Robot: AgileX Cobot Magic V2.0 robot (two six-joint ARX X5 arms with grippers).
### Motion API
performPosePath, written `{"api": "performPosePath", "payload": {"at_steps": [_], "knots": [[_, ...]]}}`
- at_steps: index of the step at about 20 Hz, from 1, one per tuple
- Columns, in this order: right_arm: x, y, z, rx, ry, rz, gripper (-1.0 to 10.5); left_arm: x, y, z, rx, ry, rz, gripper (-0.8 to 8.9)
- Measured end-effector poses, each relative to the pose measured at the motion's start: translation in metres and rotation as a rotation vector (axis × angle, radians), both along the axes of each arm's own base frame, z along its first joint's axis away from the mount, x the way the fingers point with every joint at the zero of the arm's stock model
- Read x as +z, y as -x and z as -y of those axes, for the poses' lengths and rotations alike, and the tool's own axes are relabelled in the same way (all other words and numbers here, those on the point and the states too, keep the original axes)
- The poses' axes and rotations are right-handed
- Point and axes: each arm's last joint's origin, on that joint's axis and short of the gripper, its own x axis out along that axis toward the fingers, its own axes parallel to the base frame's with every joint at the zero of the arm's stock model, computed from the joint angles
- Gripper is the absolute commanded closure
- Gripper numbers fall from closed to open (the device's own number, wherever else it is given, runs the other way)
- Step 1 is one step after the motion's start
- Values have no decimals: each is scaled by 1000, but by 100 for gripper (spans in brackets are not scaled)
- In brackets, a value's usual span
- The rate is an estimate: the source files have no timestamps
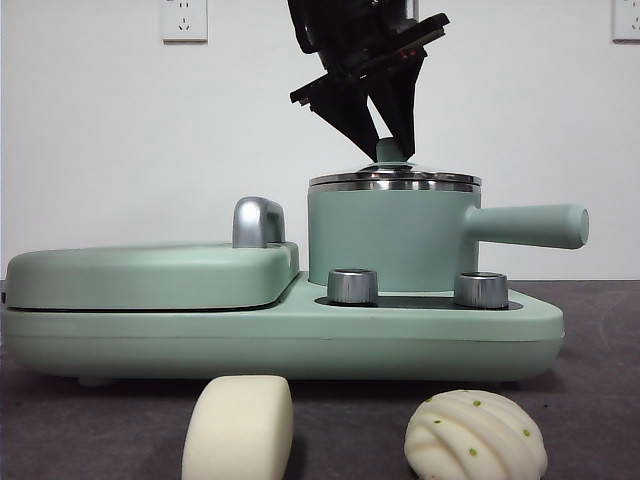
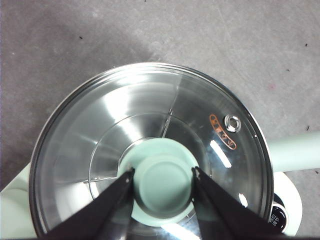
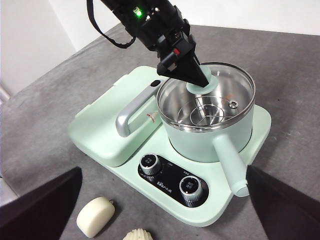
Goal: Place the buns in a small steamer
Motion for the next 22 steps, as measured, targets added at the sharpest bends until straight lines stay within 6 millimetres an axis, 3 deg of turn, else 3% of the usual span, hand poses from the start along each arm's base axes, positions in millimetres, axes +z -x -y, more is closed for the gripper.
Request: {"api": "performPosePath", "payload": {"at_steps": [3, 6, 12, 15, 18, 22], "knots": [[0, 0, 0, 0, 0, 0, 424, 10, 3, -3, 0, -1, -1, 642], [0, 0, 0, -9, -18, -19, 425, 35, 9, -8, 1, 30, 34, 642], [-9, -20, -7, 24, -87, -216, 425, 72, 9, -37, 64, 77, 80, 623], [-9, -19, -9, 40, -92, -222, 425, 71, 7, -43, 90, 68, 55, 586], [-8, -18, -9, 44, -93, -220, 425, 69, 11, -36, 66, 78, 43, 394], [-9, -19, -9, 42, -91, -221, 425, 48, 9, -13, 33, 56, 4, 404]]}}
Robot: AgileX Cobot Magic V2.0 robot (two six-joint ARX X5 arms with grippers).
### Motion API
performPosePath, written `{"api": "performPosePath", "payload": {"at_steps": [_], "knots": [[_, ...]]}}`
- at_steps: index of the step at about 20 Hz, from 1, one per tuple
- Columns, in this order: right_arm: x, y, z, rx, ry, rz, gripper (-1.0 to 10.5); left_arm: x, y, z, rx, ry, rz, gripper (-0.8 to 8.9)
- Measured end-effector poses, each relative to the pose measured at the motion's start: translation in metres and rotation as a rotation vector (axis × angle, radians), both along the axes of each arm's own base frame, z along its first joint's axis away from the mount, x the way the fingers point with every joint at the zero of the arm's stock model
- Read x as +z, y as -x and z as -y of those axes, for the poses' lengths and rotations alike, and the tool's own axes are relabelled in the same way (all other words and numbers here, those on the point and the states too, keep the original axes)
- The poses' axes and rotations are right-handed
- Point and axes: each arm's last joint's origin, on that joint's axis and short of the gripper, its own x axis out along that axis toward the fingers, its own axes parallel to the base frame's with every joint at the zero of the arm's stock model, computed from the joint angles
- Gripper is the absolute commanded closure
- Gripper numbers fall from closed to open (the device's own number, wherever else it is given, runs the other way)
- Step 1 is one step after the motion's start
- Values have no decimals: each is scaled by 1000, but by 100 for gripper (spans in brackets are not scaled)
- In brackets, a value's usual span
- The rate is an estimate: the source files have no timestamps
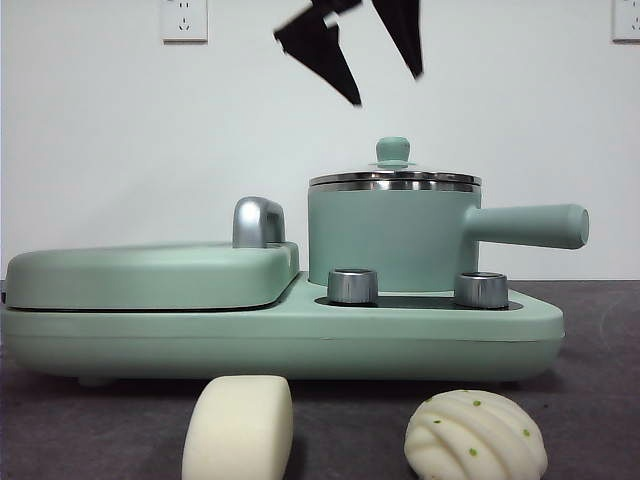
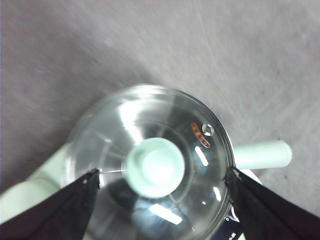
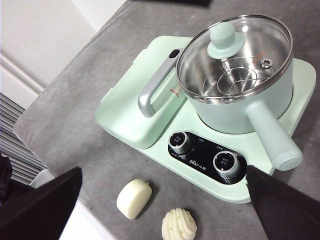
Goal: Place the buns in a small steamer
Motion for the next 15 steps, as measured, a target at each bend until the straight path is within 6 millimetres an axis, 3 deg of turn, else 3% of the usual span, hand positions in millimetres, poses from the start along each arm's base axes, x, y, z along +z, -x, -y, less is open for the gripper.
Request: {"api": "performPosePath", "payload": {"at_steps": [3, 5, 10, 15], "knots": [[0, 0, 0, 0, 0, 0, 425, -32, -12, 15, 1, -45, -62, 421], [0, 0, 0, 0, 0, 1, 425, -46, -17, 20, 8, -67, -85, 491], [0, 0, 0, 0, 0, 3, 425, -43, -17, 19, 9, -64, -77, 773], [1, 0, 0, 0, 0, 8, 425, -43, -15, 20, 5, -71, -78, 797]]}}
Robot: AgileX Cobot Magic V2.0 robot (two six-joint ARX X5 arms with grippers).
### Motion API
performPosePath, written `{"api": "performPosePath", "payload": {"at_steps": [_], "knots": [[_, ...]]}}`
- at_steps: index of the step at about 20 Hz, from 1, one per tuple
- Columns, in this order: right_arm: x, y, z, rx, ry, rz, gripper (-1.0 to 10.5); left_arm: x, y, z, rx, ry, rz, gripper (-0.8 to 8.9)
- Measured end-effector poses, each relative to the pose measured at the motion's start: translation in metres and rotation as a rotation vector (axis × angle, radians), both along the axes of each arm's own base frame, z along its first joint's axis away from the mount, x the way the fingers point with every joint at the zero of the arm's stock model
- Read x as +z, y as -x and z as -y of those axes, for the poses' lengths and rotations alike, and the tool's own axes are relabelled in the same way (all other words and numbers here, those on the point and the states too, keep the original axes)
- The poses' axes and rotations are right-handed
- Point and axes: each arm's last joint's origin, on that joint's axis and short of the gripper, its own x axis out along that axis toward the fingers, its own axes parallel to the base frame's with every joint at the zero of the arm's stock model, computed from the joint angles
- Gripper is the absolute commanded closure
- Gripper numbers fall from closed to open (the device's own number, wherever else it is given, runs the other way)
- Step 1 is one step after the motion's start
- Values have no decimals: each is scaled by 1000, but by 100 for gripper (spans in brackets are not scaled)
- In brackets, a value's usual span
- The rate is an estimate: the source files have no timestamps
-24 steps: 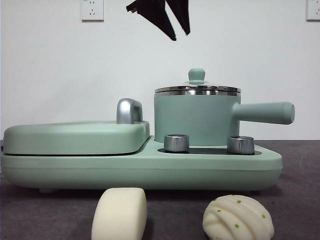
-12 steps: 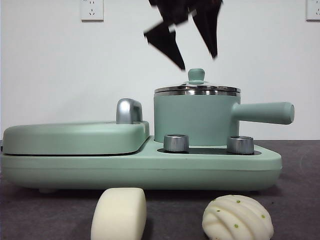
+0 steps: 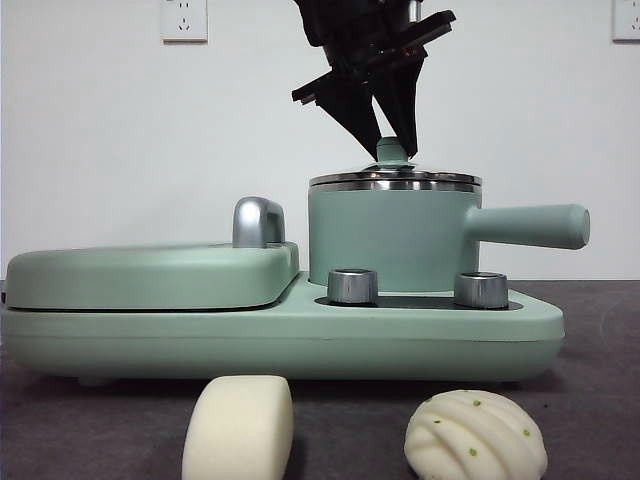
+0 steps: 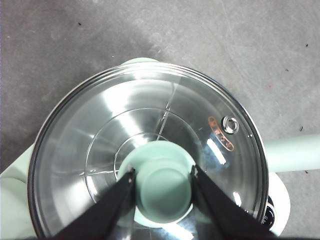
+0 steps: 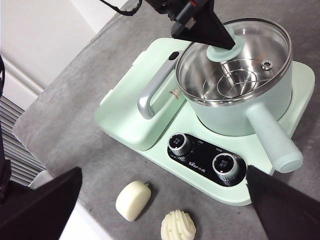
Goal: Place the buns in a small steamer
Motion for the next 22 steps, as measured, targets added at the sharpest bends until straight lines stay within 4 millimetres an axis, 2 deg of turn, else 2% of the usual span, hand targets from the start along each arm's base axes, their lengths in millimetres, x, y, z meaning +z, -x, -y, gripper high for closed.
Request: {"api": "performPosePath", "payload": {"at_steps": [5, 7, 10, 13, 17, 22], "knots": [[0, 0, 0, -17, 14, -14, 431, 2, 0, -2, 4, -1, 0, 799], [8, -3, -1, -27, 36, -33, 431, 5, -1, -8, 13, 0, -7, 799], [25, -12, -7, -35, 89, -77, 432, 26, -2, -32, 54, 19, 10, 800], [33, -25, -21, 8, 151, -167, 433, 57, -8, -73, 142, 60, 74, 800], [16, -47, -63, 94, 256, -325, 434, 80, -17, -123, 257, 88, 125, 799], [-16, -55, -137, 192, 371, -437, 453, 83, -38, -179, 408, 86, 136, 799]]}}
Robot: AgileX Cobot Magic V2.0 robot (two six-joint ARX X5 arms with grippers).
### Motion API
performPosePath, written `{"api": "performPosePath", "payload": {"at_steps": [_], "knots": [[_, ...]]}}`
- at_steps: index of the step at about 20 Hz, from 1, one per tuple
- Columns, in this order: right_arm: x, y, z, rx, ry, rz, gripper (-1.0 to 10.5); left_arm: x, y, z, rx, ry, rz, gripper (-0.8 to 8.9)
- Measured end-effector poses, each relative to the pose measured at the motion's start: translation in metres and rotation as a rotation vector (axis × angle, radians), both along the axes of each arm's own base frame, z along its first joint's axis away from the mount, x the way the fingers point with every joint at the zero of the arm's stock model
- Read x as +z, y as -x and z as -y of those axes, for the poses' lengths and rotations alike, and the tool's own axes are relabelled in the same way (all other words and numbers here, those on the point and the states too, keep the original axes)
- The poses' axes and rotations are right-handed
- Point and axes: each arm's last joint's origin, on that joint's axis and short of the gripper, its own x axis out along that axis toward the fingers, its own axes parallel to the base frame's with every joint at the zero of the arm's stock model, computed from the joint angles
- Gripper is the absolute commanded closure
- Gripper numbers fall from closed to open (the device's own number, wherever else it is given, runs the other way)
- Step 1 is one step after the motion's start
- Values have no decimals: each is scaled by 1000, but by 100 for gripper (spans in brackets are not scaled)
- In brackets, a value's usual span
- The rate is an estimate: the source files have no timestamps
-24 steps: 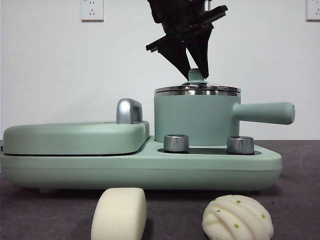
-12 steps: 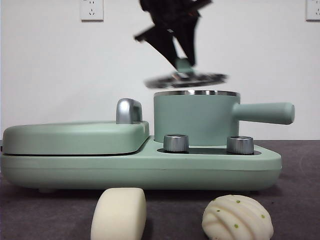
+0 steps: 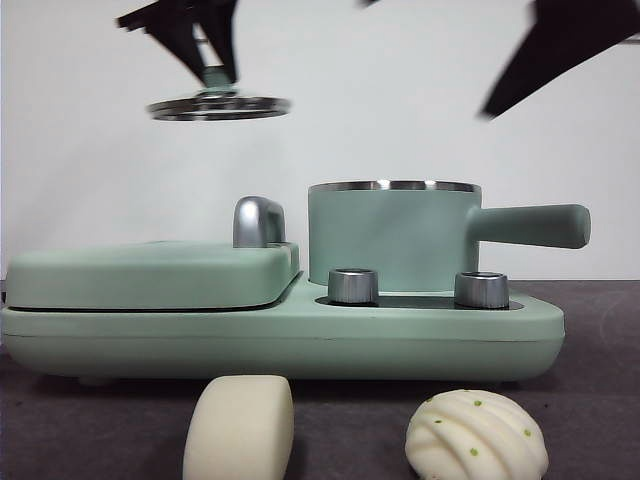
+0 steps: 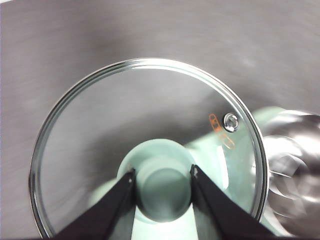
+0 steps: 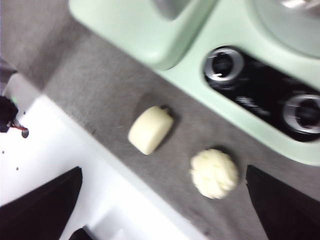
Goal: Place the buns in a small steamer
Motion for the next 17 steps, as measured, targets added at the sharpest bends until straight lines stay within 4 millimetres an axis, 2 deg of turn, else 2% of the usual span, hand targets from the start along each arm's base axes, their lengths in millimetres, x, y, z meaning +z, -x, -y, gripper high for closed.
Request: {"api": "performPosePath", "payload": {"at_steps": [2, 5, 9, 14, 17], "knots": [[-16, 1, -28, 0, 44, -36, 510, 0, -5, -17, 52, 2, -1, 799], [-43, 4, -65, 22, 102, -91, 511, 0, -10, -33, 97, 6, -3, 798], [-83, 4, -99, 58, 176, -151, 511, 0, -14, -50, 142, 9, -5, 798], [-125, -3, -123, 69, 237, -184, 531, 0, -15, -58, 173, 17, -9, 798], [-140, -5, -126, 61, 290, -191, 732, 0, -15, -58, 175, 19, -10, 798]]}}
